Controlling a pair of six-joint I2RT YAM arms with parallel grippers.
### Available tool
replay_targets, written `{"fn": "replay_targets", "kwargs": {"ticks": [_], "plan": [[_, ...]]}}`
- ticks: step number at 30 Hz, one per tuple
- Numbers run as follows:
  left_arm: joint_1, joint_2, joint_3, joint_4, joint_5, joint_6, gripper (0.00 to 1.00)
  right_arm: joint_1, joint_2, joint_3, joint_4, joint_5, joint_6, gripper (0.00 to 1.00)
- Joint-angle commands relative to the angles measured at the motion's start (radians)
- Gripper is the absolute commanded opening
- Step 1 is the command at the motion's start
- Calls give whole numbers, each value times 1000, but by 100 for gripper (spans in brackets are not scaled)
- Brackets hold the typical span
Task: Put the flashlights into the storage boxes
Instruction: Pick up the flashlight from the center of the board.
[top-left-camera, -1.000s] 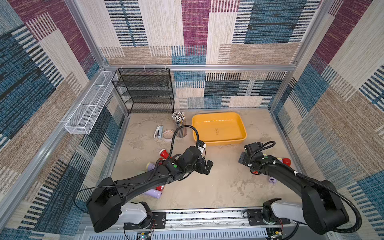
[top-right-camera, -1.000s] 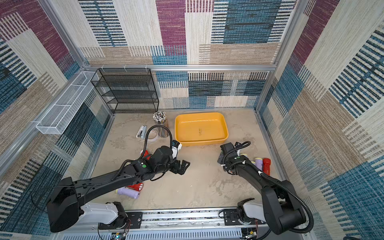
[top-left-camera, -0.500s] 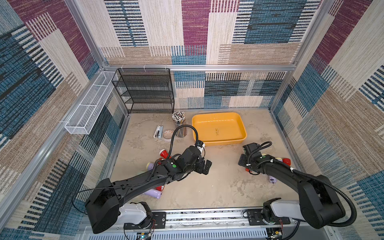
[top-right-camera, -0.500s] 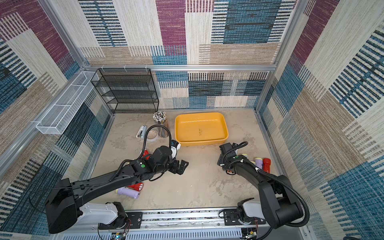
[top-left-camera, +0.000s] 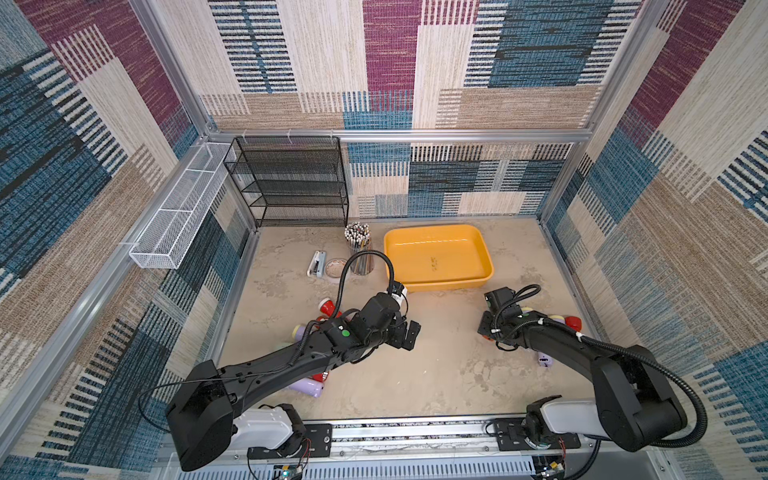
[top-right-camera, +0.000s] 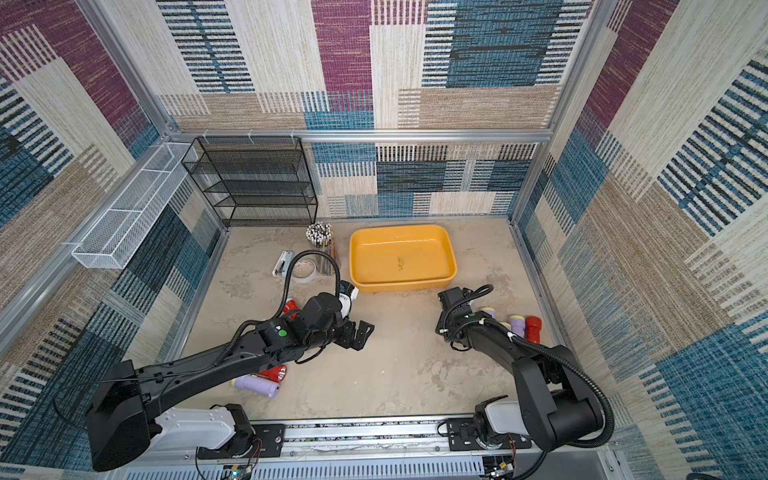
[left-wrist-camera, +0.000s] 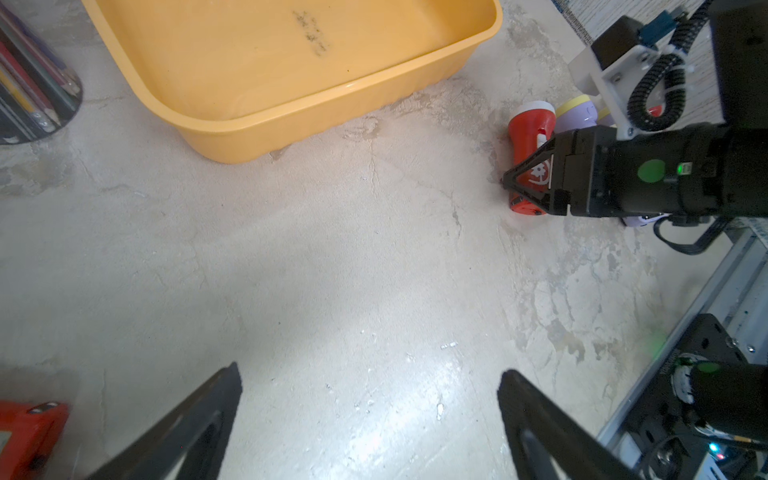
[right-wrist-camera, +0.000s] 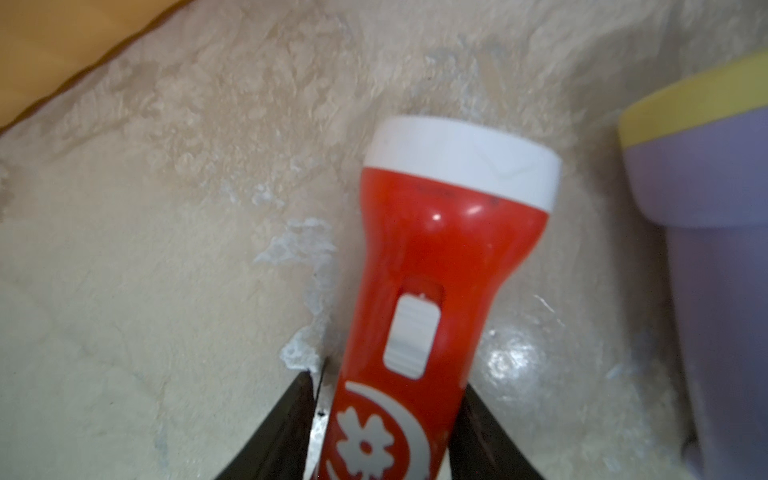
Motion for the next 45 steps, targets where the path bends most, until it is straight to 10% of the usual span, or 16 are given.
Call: {"fn": "replay_targets", "kwargs": {"ticks": [1, 45], "plan": [[-2, -22, -1, -16, -21, 8, 100, 0, 15, 5, 12, 20, 11, 51], [0, -189, -55, -85, -118, 27, 99, 1, -77, -23, -14, -51, 6, 41]]}}
